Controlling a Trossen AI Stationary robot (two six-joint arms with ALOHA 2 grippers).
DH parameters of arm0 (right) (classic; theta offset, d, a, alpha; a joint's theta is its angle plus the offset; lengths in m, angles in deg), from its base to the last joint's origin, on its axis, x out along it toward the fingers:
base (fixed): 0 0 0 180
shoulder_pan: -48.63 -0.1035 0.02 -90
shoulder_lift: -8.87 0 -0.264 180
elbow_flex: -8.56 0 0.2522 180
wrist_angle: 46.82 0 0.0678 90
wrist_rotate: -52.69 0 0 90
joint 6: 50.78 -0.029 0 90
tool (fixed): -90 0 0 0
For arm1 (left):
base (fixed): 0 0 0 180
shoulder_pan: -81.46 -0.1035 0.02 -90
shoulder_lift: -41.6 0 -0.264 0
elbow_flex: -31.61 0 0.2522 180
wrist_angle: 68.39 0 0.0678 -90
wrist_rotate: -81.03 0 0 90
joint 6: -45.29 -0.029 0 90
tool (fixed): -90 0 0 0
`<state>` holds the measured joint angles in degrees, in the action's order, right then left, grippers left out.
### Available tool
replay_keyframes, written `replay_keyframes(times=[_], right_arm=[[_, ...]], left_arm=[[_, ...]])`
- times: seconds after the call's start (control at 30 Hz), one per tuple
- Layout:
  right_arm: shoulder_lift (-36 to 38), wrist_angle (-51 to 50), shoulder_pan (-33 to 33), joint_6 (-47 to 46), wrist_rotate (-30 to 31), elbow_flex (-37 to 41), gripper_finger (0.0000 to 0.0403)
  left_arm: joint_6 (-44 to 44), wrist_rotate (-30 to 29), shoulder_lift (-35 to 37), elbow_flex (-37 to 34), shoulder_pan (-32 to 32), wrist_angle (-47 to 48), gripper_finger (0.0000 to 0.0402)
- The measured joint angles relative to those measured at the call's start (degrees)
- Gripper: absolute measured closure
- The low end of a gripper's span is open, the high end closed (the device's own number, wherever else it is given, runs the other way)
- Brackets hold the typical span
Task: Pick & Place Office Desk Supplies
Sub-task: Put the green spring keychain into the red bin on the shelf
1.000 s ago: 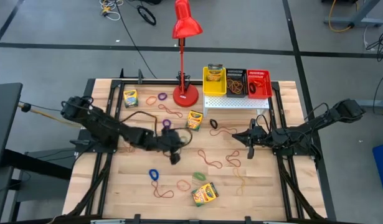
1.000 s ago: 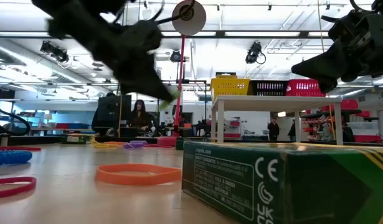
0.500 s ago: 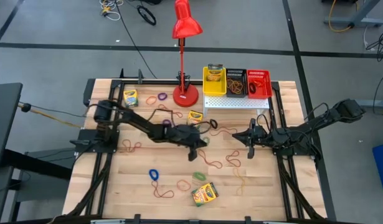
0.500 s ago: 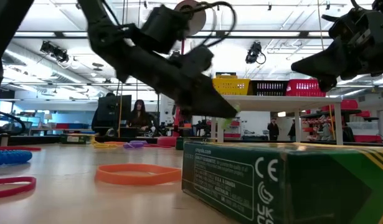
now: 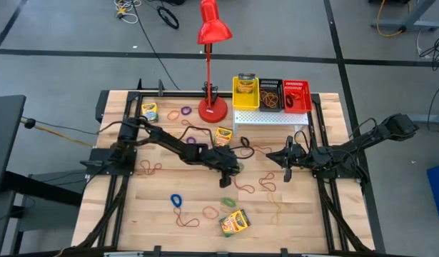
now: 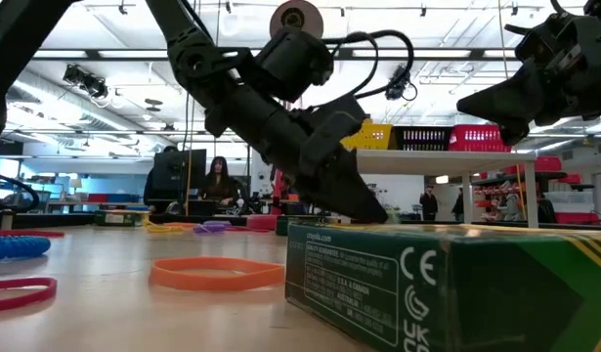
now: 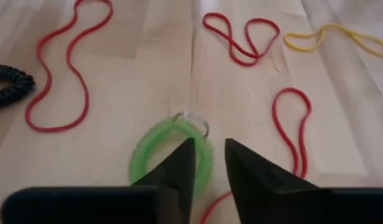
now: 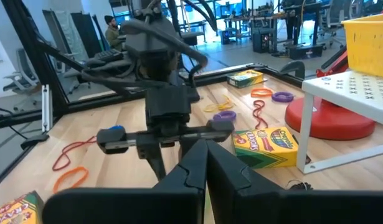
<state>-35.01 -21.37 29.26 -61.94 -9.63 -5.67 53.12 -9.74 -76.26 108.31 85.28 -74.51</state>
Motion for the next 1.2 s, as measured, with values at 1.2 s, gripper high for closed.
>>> replay_keyframes(times=[1.2], right_arm=[[-40.67,-47.6,3.42,-5.85,-8.46,-43.81,0.0329]], left_arm=[[1.54,-15.76,13.94,-48.87,4.36,-69.72,0.0314]])
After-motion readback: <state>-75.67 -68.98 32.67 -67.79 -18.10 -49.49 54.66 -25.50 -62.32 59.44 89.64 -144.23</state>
